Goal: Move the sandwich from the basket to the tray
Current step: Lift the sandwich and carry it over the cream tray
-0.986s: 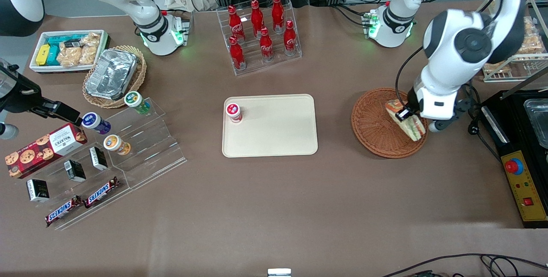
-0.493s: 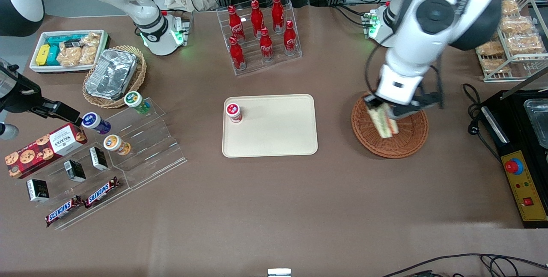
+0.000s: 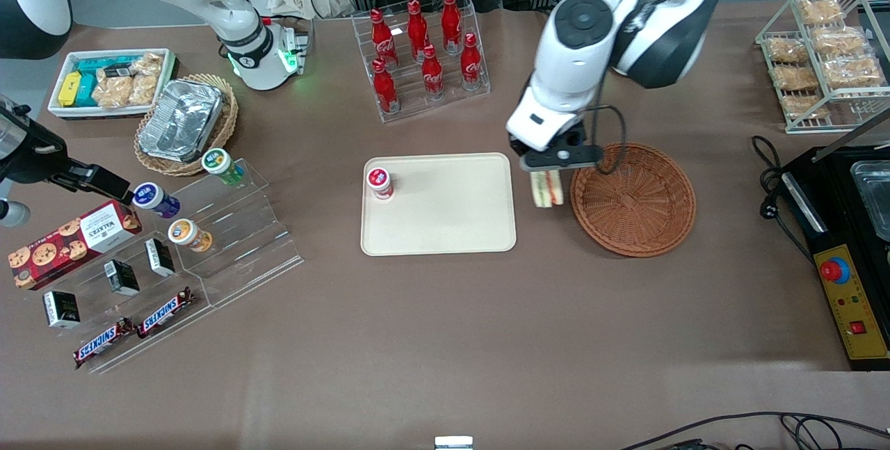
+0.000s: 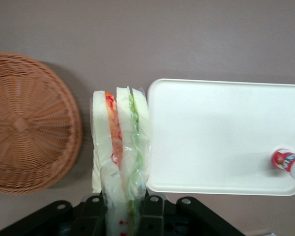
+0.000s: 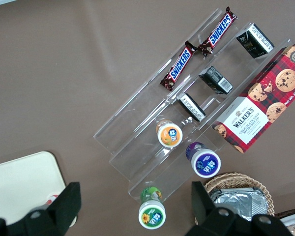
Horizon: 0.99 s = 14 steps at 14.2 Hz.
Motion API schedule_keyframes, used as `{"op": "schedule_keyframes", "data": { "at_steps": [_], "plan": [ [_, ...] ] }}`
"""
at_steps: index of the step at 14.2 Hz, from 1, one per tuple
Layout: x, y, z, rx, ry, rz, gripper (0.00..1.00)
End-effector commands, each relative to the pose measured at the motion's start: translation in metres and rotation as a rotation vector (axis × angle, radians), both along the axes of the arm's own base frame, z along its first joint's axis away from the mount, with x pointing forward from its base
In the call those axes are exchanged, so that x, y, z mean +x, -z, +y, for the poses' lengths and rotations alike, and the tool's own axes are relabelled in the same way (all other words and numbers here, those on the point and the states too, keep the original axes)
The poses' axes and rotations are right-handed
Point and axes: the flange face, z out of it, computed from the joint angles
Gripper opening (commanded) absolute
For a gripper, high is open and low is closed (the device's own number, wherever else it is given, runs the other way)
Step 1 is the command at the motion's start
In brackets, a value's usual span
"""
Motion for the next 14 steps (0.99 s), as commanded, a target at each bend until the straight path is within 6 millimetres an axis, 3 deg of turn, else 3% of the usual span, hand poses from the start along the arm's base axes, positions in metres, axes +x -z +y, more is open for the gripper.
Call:
{"op": "schedule_keyframes", "data": {
  "at_steps": [1, 8, 11, 14],
  "plan": [
    [-0.003, 0.023, -0.032, -0.035, 0.015, -0.012, 0.0],
    [-0.011, 0.125, -0.057, -0.099, 0.026, -0.015, 0.0],
    [-0.015, 0.167, -0.054, -0.112, 0.032, -0.013, 0.0],
    [-0.018, 0.193, -0.049, -0.086, 0.065, -0.022, 0.0]
  ]
}}
